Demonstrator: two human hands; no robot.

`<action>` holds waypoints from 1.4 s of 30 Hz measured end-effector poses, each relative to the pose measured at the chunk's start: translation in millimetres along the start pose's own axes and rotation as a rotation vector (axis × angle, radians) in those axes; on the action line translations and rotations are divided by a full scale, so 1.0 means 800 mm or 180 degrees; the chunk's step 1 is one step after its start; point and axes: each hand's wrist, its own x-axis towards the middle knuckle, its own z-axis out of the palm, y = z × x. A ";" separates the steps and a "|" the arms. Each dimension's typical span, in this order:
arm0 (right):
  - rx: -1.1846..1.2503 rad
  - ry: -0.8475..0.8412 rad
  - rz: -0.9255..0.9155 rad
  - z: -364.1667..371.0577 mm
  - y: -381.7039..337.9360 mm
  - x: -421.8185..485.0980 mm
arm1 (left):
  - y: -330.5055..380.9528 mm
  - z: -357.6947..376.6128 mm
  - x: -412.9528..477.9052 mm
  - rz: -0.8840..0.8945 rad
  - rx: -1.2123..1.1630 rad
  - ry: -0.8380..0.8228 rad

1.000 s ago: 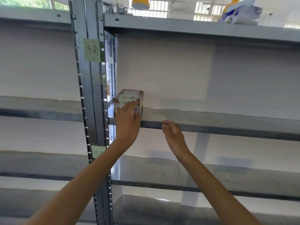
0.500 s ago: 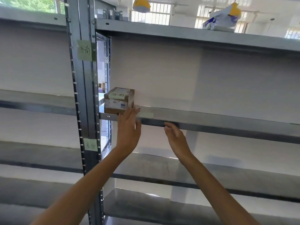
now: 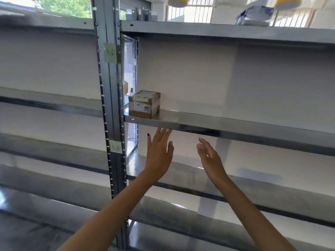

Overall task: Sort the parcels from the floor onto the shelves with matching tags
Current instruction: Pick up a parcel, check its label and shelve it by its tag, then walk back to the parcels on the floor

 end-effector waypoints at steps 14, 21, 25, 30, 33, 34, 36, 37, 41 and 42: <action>0.0026 0.0656 0.0487 -0.211 0.081 -0.091 | 0.175 0.102 -0.057 0.0330 -0.0174 -0.0603; 0.0232 0.1107 0.0671 -0.297 0.107 -0.112 | 0.248 0.166 -0.052 0.0583 -0.0410 -0.1104; 0.0065 0.1373 0.0744 -0.336 0.123 -0.112 | 0.289 0.206 -0.037 0.0822 -0.0612 -0.1265; -0.0388 0.1736 0.0760 -0.385 0.147 -0.112 | 0.334 0.265 -0.028 0.1129 -0.0680 -0.1514; -0.0696 0.1860 0.0766 -0.426 0.161 -0.112 | 0.363 0.303 -0.020 0.1350 -0.0706 -0.1553; -0.0739 0.1913 0.0773 -0.441 0.166 -0.114 | 0.373 0.315 -0.018 0.1435 -0.0722 -0.1574; -0.0764 0.2057 0.0843 -0.467 0.176 -0.121 | 0.394 0.340 -0.015 0.1600 -0.0731 -0.1640; -0.0801 0.2115 0.0907 -0.478 0.181 -0.127 | 0.405 0.354 -0.015 0.1663 -0.0718 -0.1684; -0.0843 0.2377 0.1173 -0.512 0.206 -0.156 | 0.458 0.409 -0.032 0.1896 -0.0563 -0.1992; -0.0790 0.2472 0.1217 -0.518 0.211 -0.166 | 0.471 0.422 -0.041 0.1985 -0.0568 -0.2085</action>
